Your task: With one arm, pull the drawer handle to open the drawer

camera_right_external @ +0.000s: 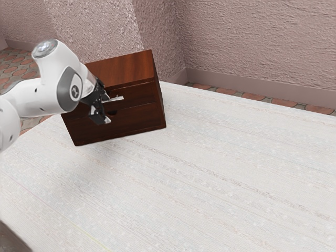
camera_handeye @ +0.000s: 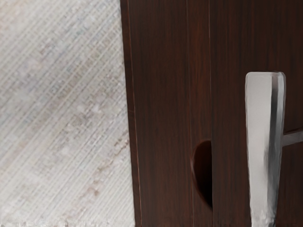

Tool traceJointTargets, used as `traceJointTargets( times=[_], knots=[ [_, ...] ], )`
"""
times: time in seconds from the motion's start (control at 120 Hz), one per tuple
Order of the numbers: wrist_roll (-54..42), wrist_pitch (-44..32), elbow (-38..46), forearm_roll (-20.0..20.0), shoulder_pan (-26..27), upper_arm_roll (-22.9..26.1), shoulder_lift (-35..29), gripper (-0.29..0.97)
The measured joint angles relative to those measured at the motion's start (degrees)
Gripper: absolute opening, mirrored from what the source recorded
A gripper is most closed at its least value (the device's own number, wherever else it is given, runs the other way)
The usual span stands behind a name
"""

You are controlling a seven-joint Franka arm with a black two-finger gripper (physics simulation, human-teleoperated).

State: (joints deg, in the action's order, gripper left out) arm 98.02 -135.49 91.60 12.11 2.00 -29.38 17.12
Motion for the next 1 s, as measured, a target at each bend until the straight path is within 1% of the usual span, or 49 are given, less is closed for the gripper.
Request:
traceJointTargets(
  times=[0.117, 0.358, 0.475, 0.675, 1.0],
  knots=[
    [0.2, -0.2, 0.0, 0.1, 0.4, 0.0, -0.4, 0.52],
    [0.9, 0.5, 0.1, 0.0, 0.5, 0.0, -1.4, 0.14],
    [1.7, 1.3, 0.1, 0.0, 0.5, 0.0, -2.0, 0.02],
    [2.8, 2.3, 1.5, 0.1, 1.2, -0.1, -3.2, -0.07],
    [3.8, 2.6, 8.8, 0.0, 4.9, -1.8, -9.4, -0.1]
  ],
)
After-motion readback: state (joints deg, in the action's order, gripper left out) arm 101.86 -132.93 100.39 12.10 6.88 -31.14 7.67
